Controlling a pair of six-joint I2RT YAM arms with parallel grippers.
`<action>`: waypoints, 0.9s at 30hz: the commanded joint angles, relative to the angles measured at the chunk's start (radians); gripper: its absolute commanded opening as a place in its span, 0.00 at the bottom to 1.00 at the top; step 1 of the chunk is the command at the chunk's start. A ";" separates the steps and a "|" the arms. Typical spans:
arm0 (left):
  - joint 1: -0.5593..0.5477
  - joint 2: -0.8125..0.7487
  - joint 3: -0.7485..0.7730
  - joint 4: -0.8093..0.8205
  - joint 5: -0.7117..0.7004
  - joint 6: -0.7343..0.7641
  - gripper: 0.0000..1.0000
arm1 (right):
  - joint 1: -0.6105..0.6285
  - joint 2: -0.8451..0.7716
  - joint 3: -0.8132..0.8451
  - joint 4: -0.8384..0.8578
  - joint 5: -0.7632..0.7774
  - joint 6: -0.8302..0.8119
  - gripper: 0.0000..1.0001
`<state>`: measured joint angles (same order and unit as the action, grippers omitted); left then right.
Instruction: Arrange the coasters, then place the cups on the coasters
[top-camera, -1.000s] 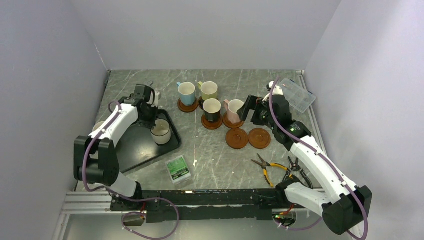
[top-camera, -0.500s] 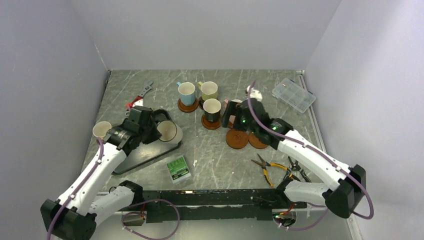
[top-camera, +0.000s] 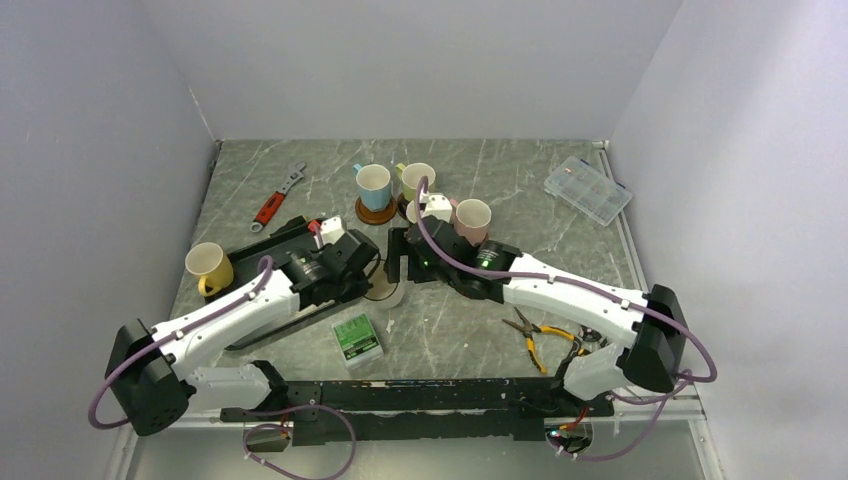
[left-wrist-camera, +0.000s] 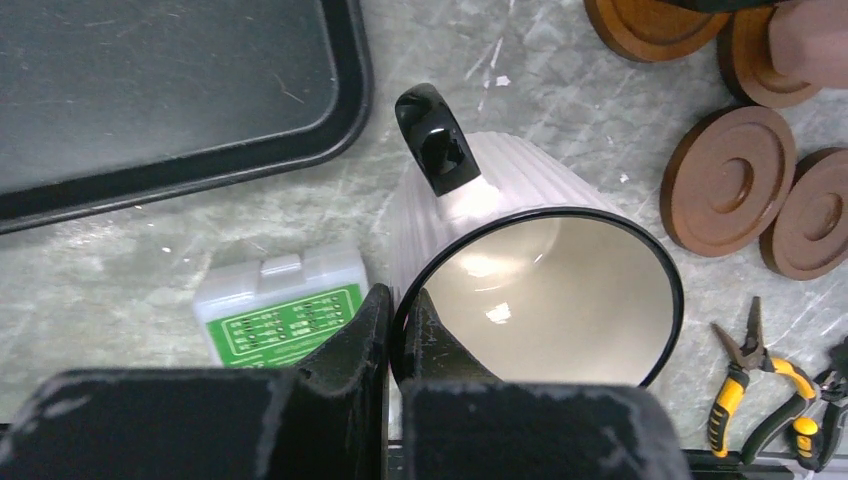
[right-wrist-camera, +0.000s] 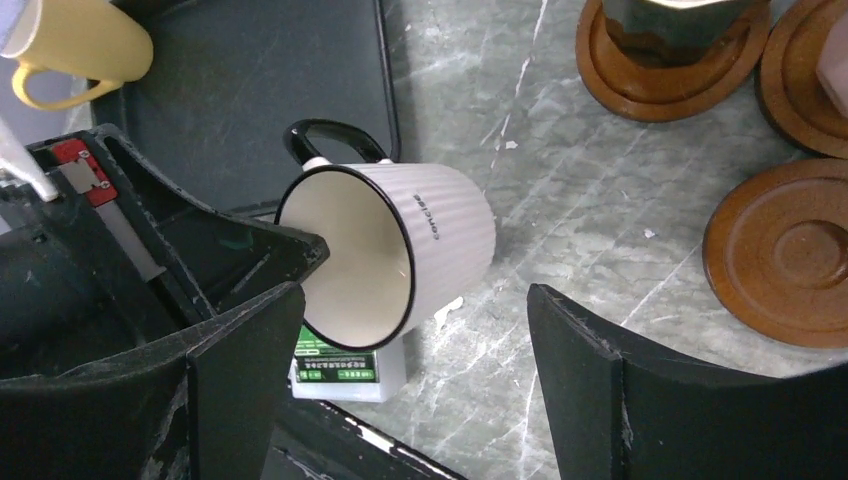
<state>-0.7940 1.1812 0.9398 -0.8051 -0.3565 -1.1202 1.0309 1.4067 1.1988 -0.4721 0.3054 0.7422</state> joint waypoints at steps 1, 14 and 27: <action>-0.051 0.001 0.074 0.097 -0.103 -0.124 0.03 | 0.017 0.042 0.048 -0.049 0.101 0.041 0.83; -0.089 0.003 0.049 0.163 -0.113 -0.179 0.03 | 0.022 0.157 0.081 -0.134 0.223 0.050 0.38; -0.090 -0.130 -0.059 0.343 0.113 0.039 0.58 | -0.071 0.018 -0.008 -0.043 0.177 -0.153 0.00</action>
<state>-0.8841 1.1404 0.9112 -0.5972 -0.3508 -1.1931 1.0206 1.5673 1.2358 -0.6228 0.4911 0.7303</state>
